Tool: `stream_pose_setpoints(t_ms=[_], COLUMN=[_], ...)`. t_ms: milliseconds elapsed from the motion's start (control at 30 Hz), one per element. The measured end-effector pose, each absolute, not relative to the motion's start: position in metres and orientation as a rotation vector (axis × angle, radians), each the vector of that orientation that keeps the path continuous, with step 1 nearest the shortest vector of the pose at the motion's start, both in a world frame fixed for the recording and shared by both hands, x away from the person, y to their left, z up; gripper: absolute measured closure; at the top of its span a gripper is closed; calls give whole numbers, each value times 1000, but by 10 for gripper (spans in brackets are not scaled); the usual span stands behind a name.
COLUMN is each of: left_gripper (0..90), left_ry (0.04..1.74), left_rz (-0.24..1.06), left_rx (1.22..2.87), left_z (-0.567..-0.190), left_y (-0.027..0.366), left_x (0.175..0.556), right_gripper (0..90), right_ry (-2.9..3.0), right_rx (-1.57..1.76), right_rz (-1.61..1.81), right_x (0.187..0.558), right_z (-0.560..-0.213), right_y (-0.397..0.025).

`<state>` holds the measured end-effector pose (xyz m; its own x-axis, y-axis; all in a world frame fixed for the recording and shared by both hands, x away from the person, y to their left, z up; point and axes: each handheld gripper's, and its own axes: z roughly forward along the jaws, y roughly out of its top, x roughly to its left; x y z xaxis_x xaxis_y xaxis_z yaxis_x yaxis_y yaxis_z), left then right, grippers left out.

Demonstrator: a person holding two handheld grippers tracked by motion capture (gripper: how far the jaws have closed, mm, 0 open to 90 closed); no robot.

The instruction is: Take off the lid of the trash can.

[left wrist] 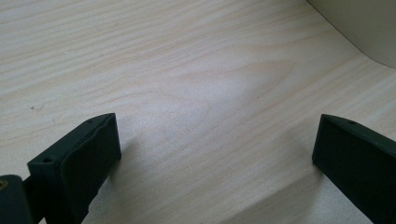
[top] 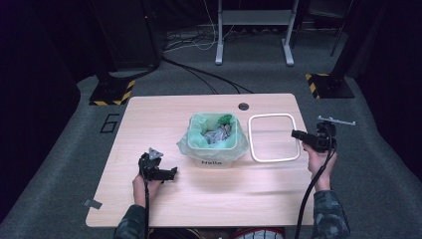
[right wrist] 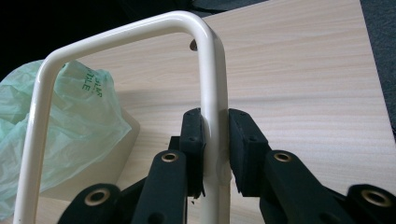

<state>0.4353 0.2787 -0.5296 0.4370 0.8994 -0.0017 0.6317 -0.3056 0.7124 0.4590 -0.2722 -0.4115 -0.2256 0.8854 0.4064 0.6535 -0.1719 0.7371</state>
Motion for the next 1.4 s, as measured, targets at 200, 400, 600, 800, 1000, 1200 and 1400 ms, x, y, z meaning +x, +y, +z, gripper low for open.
stream_pose_setpoints(t_ms=[200,400,600,800,1000,1200,1400], left_gripper=[9,9,10,11,12,14,13], left_ry=[1284,1284,1284,1283,1283,1283,1281], left_rz=[536,536,535,535,535,536,537], left_rx=[2046,2046,2048,2049,2049,2049,2048], left_z=[-530,-530,-529,-529,-529,-529,-529], left_y=[279,279,279,279,279,279,279], left_x=[435,435,435,435,435,435,435], right_gripper=[766,765,765,765,765,764,763], right_ry=[1843,1844,1838,1839,1849,1856,1868], right_rx=[1786,1805,1828,1852,1871,1905,1915], right_rz=[1329,1309,1266,1212,1144,1095,1040], right_x=[459,460,461,464,469,473,478], right_z=[-417,-424,-431,-442,-455,-466,-475], right_y=[-274,-276,-277,-277,-276,-274,-272])
